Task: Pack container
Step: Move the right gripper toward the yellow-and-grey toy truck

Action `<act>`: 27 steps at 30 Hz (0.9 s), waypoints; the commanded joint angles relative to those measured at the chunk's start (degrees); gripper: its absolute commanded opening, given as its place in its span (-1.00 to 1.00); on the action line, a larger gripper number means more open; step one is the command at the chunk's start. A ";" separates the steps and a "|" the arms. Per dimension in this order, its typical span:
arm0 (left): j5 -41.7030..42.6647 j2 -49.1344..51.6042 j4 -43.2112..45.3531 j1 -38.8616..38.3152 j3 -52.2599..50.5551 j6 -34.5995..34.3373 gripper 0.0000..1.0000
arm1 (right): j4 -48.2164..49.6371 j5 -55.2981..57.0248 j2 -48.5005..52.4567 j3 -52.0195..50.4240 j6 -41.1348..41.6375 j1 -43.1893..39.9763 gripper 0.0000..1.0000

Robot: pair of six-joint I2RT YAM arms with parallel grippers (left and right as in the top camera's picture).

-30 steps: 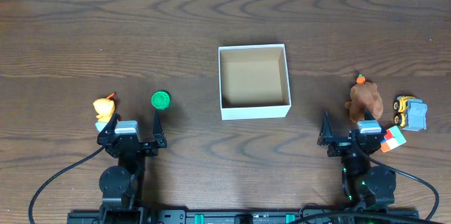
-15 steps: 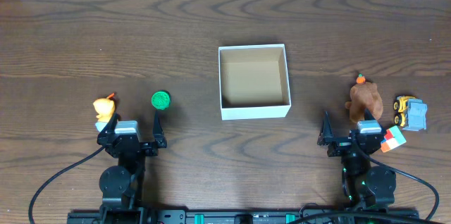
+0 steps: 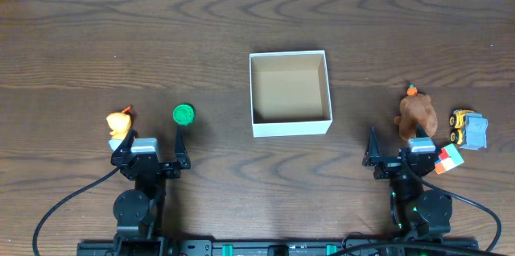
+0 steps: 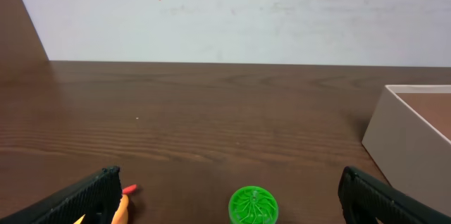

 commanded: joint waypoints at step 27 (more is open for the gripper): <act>-1.42 7.13 -6.69 0.20 7.19 -13.27 0.96 | -14.40 2.01 14.21 14.40 8.63 -2.32 0.98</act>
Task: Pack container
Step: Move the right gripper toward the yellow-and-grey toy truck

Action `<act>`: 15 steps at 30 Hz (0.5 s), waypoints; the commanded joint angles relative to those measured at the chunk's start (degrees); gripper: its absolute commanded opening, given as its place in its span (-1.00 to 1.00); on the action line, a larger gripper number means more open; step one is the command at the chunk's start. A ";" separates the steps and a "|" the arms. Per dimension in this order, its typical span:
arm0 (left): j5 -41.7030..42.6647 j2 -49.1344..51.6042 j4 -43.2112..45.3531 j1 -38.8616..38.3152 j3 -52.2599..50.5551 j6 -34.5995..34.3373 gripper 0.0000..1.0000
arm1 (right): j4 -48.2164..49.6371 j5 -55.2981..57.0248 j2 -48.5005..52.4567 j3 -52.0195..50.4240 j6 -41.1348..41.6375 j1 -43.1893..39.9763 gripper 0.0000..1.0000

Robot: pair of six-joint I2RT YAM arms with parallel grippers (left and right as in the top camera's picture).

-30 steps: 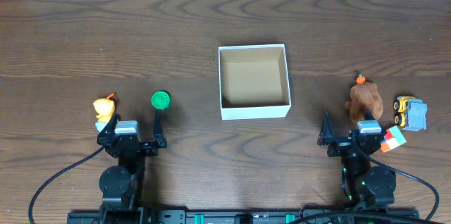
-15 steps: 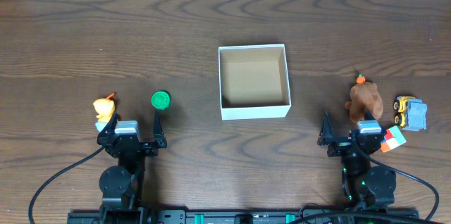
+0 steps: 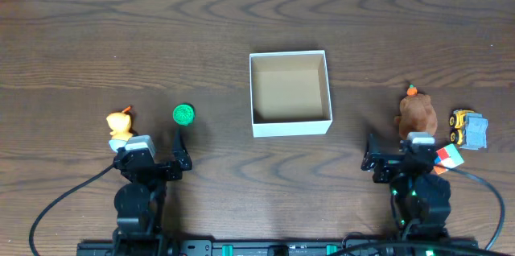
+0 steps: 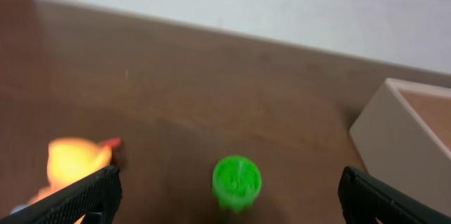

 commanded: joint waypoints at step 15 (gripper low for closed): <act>-1.07 29.62 -35.43 0.20 42.25 -3.69 0.96 | -42.18 0.02 43.63 52.81 -8.44 -21.40 0.99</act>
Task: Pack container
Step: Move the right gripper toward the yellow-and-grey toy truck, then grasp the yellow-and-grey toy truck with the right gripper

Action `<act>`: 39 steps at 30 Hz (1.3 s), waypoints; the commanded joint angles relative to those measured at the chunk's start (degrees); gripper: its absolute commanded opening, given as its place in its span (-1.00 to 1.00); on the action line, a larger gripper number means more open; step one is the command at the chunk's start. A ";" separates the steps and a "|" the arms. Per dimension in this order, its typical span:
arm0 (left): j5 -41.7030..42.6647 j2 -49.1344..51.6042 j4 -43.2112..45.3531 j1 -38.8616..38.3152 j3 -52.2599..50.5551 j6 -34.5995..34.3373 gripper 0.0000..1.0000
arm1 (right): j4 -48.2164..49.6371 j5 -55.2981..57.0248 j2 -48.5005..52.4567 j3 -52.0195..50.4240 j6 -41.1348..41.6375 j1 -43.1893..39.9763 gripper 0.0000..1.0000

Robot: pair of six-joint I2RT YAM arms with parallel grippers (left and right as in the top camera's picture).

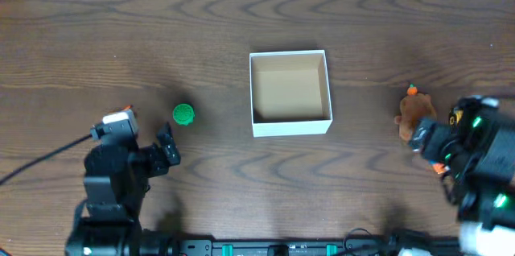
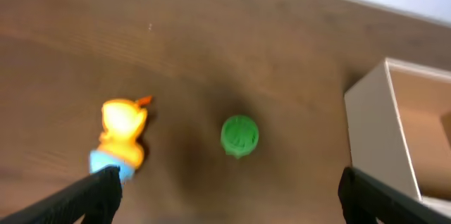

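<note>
The white open box [image 1: 290, 131] stands at the middle of the table with nothing showing inside; its wall [image 2: 372, 139] is at the right of the left wrist view. A green round toy [image 1: 183, 114] [image 2: 239, 134] lies left of it. Further left is an orange duck on a blue base [image 2: 121, 137], almost hidden under my left arm in the overhead view. My left gripper [image 2: 227, 190] hangs open above the wood in front of both, holding nothing. A brown bear [image 1: 413, 113] sits at the right. My right gripper [image 1: 460, 131], blurred, is raised beside it and spread open.
A yellow toy truck [image 1: 459, 116] peeks out from under the right arm; whatever else lies under that arm is hidden. The left arm's cable [image 1: 40, 155] runs off to the left edge. A pale wall borders the table's far side.
Both arms are higher off the table. The left wrist view now looks down on the duck and the green toy. The right arm now covers the cube and most of the truck.
At first both grippers sat low and open near the front edge, the left behind the green toy, the right behind the bear. Then both stood slightly tilted up. Now both are lifted well above the table, still open and empty; no toy has moved.
</note>
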 commanded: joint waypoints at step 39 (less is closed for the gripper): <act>-0.28 11.61 -7.06 0.20 9.20 -0.55 0.96 | -3.56 -2.84 56.17 25.33 -26.21 -22.08 0.98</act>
